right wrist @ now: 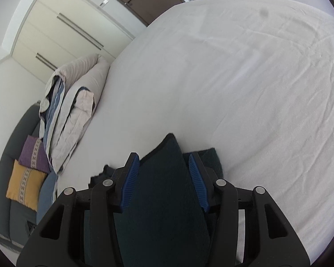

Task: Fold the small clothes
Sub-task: 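Lift the hem with both tools and fold it toward the collar, then lower the folded hem onto the sweater and open both tools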

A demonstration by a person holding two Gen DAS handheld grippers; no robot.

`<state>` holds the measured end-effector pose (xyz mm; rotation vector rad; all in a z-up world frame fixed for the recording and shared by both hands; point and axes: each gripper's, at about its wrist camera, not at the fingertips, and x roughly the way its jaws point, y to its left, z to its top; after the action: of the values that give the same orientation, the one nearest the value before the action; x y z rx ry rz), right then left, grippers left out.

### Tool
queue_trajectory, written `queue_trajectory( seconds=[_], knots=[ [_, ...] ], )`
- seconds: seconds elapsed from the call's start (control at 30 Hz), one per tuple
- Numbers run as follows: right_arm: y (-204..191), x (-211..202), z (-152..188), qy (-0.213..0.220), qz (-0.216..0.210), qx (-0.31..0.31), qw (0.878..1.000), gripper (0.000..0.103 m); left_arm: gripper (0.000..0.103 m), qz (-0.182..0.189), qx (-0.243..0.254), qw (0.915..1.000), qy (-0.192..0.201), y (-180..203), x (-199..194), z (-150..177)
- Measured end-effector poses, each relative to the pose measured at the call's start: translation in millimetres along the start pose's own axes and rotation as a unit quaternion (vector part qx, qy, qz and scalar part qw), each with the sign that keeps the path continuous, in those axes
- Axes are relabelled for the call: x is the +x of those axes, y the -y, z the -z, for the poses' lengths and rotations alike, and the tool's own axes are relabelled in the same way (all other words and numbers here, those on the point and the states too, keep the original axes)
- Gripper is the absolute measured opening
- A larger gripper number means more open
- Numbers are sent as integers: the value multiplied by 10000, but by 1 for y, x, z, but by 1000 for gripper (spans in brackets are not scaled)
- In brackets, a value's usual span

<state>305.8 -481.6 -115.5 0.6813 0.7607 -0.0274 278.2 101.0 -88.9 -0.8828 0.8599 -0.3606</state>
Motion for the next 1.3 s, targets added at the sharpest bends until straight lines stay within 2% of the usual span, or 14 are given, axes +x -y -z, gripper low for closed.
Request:
queue_trajectory(
  seconds=[0.13,0.33,0.57,0.77,0.87,0.93,1.0,1.2,1.3],
  knots=[
    [-15,-18,29,-217,175,-639,9976,46,59,-304,443,9985,-131,6,-6,26],
    [-12,-46,69,-393,527,-1289,9895,46,59,-725,677,9949,-176,-3,-7,46],
    [2,-60,81,-384,712,-1409,9867,46,59,-963,1011,9902,-29,8,-3,38],
    [3,-62,80,-301,762,-1406,9867,46,59,-1342,1207,9835,-150,8,21,25],
    [7,-62,79,-308,795,-1387,9867,46,59,-1364,1228,9828,-176,7,26,26],
    [10,-61,79,-329,833,-1408,9860,46,53,-1405,1248,9819,-219,4,30,27],
    [12,-60,79,-333,825,-1412,9860,46,38,-1418,1216,9820,-284,0,32,28],
    [8,-53,78,-388,816,-1509,9844,46,10,-1533,1205,9804,-281,-7,30,28],
    [7,-44,81,-520,977,-1599,9809,44,8,-1565,1227,9797,-248,-8,28,28]
  ],
)
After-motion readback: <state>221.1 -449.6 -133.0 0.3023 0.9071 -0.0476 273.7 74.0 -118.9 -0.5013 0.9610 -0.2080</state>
